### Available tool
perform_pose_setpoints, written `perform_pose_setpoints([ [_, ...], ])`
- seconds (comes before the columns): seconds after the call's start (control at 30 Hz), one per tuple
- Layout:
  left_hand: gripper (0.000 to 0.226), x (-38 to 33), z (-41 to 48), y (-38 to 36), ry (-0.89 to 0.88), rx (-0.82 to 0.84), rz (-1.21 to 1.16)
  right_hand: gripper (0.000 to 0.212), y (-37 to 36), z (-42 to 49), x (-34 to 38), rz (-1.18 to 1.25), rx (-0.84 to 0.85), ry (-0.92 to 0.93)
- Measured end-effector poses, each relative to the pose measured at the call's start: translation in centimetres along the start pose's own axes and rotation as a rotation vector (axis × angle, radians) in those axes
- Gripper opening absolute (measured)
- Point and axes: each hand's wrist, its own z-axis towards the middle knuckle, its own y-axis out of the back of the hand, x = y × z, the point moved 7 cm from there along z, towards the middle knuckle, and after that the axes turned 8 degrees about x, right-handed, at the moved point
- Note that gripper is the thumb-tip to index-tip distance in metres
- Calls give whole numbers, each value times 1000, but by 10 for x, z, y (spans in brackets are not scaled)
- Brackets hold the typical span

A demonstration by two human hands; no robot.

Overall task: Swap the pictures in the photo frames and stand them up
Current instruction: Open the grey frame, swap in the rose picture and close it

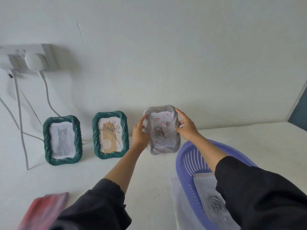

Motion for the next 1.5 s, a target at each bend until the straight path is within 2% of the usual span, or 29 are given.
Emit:
perform_pose_setpoints([
  [0.13,73,-9,-8,22,-25,-43,-51,78,4,-7,21,116,3,46],
  [0.37,64,-3,-45,70,-5,-17,-191,71,-6,-52,74,318,174,55],
  [0.57,54,31,-109,87,289,235,-383,66,-33,-102,124,324,264,76],
  [0.67,31,42,-144,86,393,370,-309,65,-56,-123,145,247,282,83],
  [0.8,37,51,-166,96,425,190,-446,69,-95,-147,165,-48,325,80],
  [0.9,40,49,-176,94,413,156,-578,64,-125,-166,174,-248,381,80],
  [1.0,34,52,-185,89,470,135,-713,59,-152,-177,173,-226,482,90],
  [1.07,32,61,-187,91,488,87,-733,45,-158,-179,169,-148,513,84],
  [1.13,31,75,-185,93,491,59,-665,34,-151,-176,159,-98,457,69],
  [1.2,35,87,-183,94,447,60,-491,32,-145,-174,141,-131,397,65],
  [1.27,49,98,-183,96,428,49,-340,31,-147,-178,117,-195,417,47],
  [1.33,54,104,-186,94,416,50,-200,32,-157,-186,97,-246,491,41],
  [1.4,53,112,-185,91,408,64,-82,34,-168,-194,83,-260,514,56],
  [1.5,36,124,-183,86,406,45,36,40,-177,-202,70,-364,474,99],
])
